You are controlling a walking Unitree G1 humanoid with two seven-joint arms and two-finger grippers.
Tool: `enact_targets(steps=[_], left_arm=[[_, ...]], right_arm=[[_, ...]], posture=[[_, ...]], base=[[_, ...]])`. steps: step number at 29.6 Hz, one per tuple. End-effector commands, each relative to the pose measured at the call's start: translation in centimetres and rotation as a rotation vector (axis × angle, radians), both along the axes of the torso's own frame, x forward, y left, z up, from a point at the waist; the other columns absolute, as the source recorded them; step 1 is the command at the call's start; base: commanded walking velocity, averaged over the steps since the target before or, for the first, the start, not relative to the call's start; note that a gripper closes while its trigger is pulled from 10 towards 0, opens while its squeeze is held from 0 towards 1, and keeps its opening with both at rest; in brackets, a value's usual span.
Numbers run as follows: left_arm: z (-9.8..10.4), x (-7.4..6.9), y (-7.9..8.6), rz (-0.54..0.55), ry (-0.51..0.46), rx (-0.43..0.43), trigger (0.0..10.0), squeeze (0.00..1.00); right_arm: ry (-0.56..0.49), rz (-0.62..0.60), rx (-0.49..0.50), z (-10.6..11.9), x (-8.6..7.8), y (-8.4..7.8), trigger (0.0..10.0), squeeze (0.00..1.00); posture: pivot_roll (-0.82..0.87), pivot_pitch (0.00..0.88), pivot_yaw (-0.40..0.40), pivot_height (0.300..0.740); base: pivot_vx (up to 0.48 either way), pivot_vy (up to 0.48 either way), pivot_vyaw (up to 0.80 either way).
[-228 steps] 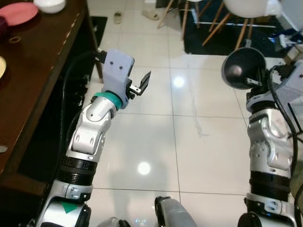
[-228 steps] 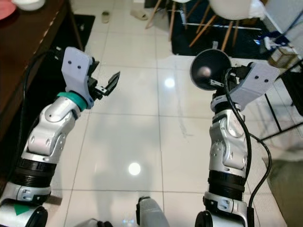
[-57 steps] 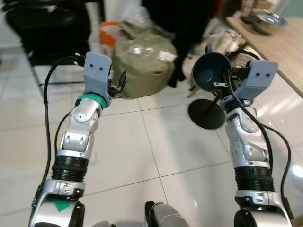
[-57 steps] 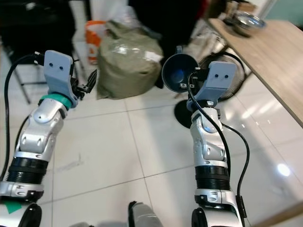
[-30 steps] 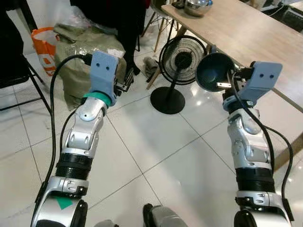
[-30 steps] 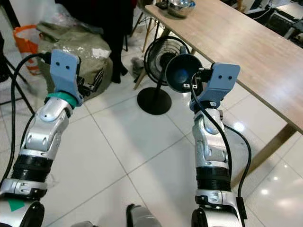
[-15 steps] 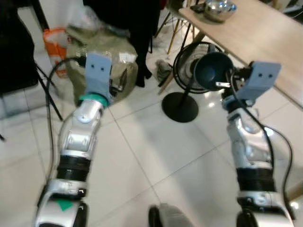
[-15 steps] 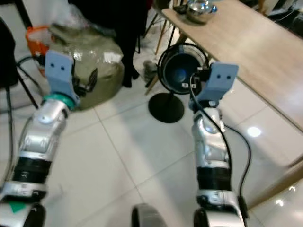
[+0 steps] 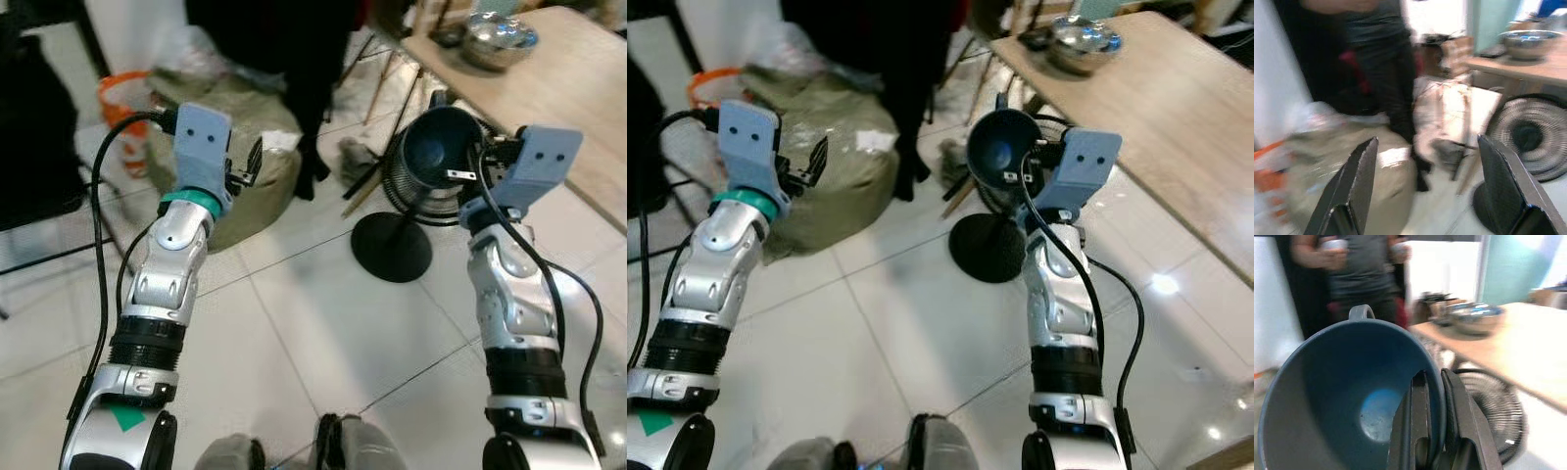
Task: Setting the table
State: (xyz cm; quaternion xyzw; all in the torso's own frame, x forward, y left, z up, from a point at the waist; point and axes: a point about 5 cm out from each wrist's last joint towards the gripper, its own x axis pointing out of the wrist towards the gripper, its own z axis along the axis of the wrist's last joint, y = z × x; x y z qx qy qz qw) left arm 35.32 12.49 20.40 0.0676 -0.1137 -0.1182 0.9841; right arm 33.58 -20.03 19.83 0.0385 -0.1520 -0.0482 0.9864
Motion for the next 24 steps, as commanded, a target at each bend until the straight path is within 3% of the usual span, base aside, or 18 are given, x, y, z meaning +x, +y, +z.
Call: enact_targets(steps=[1,21,24], left_arm=[[-0.67,-0.09,-0.04,-0.007,0.021,0.008,10.0,0.0],[-0.6,-0.01,-0.08,-0.013,0.02,0.011,10.0,0.0],[-0.58,0.0,-0.06,-0.013,0.019,0.012,10.0,0.0]], right_arm=[[-0.001,-0.017,0.012,0.0,-0.09,-0.36,10.0,0.0],[-0.001,-0.023,0.012,0.01,-0.15,-0.39,10.0,0.0],[-0.005,-0.027,0.009,0.04,-0.18,-0.41,10.0,0.0]], posture=[[0.03,0.0,-0.017,0.74],[0.03,0.0,-0.011,0.74],[0.03,0.0,-0.011,0.74]], base=[[0.48,0.0,-0.8],[0.48,0.0,-0.8],[0.48,0.0,0.0]])
